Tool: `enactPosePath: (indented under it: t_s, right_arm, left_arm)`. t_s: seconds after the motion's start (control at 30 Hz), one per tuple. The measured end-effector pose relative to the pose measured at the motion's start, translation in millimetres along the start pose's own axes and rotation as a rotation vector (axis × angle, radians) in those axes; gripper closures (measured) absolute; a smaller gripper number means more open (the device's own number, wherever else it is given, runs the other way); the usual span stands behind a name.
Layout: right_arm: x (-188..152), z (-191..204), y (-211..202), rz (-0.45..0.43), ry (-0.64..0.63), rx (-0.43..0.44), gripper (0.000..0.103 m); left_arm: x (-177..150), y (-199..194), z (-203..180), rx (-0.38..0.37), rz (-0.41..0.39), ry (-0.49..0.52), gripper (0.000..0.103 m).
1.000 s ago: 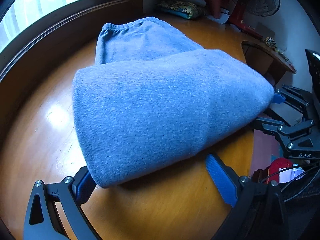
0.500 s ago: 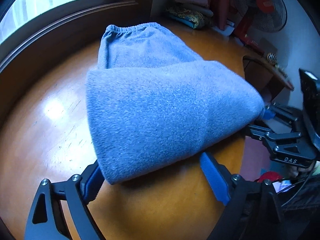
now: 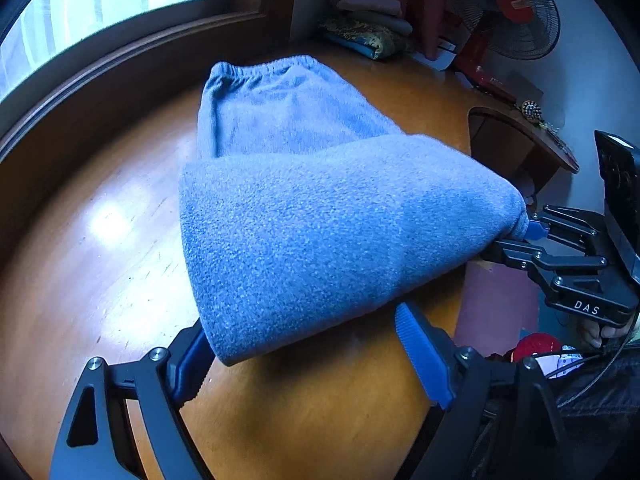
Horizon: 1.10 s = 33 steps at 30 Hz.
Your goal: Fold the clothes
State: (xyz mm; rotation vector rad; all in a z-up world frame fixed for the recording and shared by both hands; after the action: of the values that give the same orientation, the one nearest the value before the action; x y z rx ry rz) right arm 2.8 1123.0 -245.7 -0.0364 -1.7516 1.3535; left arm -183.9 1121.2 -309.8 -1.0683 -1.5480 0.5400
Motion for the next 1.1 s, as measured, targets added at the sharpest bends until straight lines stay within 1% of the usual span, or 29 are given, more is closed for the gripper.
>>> enactPosePath:
  t_s: [0.17, 0.23, 0.3, 0.43, 0.57, 0.67, 0.83, 1.03, 1.1]
  right_arm:
    - [18.9, 1.3, -22.1, -0.048, 0.026, 0.016, 0.075]
    - [27.5, -0.3, -28.7, -0.065, 0.036, 0.024, 0.075]
    - [36.6, -3.5, -27.6, -0.078, 0.059, 0.041, 0.075]
    - [58.7, -13.1, -18.7, -0.096, 0.093, 0.062, 0.075]
    - [85.7, -27.2, -10.7, -0.114, 0.122, 0.1, 0.075]
    - [102.1, -36.2, -1.4, -0.122, 0.119, 0.114, 0.075]
    - [133.9, -50.6, 24.1, -0.117, 0.113, 0.141, 0.075]
    - [173.9, -67.8, 61.6, -0.1, 0.125, 0.195, 0.075]
    - [187.0, -71.2, 73.0, -0.096, 0.128, 0.209, 0.075]
  left_arm:
    - [8.2, -30.4, -12.7, -0.016, -0.053, 0.039, 0.019]
    - [10.9, -42.2, -14.5, -0.034, -0.075, 0.048, 0.019]
    - [15.1, -49.6, -14.2, -0.047, -0.094, 0.057, 0.019]
    - [25.0, -45.3, -6.7, -0.022, -0.1, 0.067, 0.019]
    - [44.4, -41.9, -3.4, -0.016, -0.118, 0.063, 0.019]
    - [59.6, -39.2, 4.6, -0.002, -0.123, 0.057, 0.019]
    - [85.8, -25.5, 18.8, 0.029, -0.113, 0.033, 0.018]
    - [124.4, -5.4, 44.6, 0.078, -0.097, -0.003, 0.018]
    - [138.3, 1.8, 55.6, 0.09, -0.097, -0.018, 0.017]
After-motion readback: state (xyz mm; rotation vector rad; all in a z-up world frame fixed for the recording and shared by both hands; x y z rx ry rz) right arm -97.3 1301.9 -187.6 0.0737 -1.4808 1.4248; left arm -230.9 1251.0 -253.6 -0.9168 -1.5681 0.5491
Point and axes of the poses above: each gripper's, at about its wrist camera, not at the fingertips, and y roughly the way its jaws point, z to its left, x to its top, the point moved 8 cm from there along y, roughly the way its jaws point, and after that the axes turned 9 degrees about -x, right-handed, at the moved point
